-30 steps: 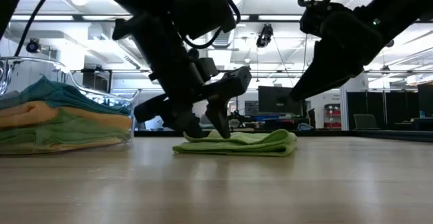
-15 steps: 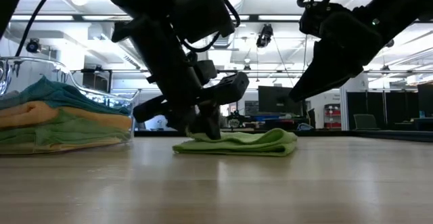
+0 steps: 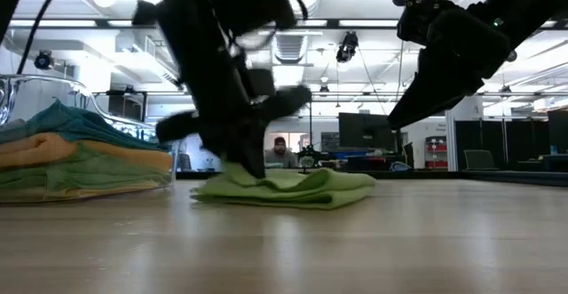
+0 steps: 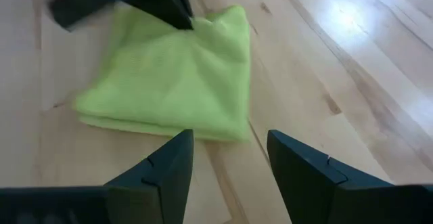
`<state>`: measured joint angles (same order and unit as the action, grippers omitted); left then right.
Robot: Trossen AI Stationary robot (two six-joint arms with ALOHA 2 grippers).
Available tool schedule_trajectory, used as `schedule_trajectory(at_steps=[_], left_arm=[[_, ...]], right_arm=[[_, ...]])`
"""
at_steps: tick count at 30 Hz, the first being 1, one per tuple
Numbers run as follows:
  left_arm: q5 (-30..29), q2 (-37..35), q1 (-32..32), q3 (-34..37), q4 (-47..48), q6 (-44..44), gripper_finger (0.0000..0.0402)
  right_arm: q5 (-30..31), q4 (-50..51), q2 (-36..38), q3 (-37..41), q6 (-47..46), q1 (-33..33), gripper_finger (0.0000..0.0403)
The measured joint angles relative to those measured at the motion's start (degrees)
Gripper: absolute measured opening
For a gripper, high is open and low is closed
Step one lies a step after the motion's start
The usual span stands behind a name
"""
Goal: Fold microfiber towels
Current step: Put the folded green microfiber towel into the transparent bin
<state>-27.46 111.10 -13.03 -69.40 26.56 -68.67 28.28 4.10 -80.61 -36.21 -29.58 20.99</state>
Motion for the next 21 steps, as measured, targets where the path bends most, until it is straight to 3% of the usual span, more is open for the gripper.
schedule_trajectory(at_steps=[11, 21], left_arm=[[-1.4, -9.4, -1.7, -1.4, 14.8, -4.5, 0.0], [-0.4, -17.5, -2.8, -1.8, 38.8, -16.1, 0.0]], right_arm=[[0.1, 0.7, 1.2, 0.0, 0.0, 0.1, 0.0187], [0.3, 1.2, 1.5, 0.0, -0.4, 0.0, 0.0187]])
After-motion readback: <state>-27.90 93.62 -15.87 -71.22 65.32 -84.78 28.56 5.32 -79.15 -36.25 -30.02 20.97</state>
